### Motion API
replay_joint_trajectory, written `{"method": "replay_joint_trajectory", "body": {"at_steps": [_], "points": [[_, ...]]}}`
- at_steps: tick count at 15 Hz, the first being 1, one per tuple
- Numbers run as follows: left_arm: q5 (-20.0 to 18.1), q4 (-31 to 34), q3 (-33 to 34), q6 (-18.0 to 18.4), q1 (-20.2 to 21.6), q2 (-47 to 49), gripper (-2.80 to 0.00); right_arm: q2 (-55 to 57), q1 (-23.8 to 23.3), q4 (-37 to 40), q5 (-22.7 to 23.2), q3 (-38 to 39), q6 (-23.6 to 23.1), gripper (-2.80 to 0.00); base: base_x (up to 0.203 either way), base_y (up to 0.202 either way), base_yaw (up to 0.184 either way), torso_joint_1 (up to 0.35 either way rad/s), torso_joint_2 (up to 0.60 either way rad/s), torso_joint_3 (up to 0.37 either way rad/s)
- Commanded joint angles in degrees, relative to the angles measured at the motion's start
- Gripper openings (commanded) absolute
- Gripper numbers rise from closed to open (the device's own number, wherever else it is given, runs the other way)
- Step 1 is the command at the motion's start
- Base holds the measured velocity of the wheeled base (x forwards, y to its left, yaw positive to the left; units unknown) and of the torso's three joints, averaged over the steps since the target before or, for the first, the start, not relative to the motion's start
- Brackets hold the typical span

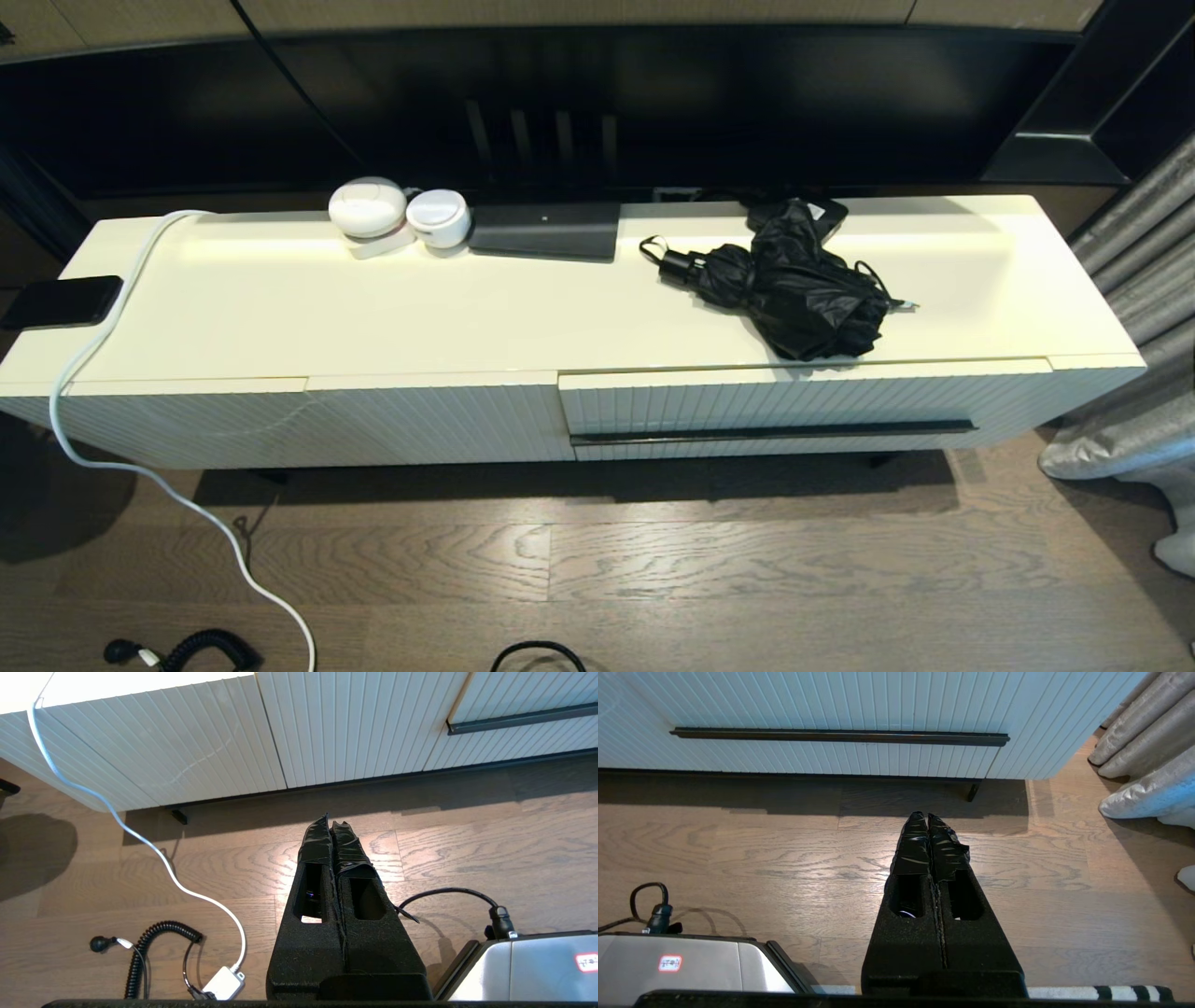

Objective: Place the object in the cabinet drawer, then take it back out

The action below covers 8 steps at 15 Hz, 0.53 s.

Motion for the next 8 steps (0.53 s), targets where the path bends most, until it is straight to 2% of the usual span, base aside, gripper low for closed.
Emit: {"method": "replay_joint_trajectory", "body": {"at_steps": [1,8], "points": [[0.0,0.0,-0.1,0.0,0.0,0.0,-2.8,0.2,0.0,0.2,0.0,0.1,0.1,-2.8,0.0,0.0,0.0,0.0,0.0,0.0],[0.0,0.0,0.0,0.0,0.0,0.0,-2.8,0.2,0.0,0.2,-0.4,0.0,0.9,-2.8,0.0,0.0,0.0,0.0,0.0,0.0]]}}
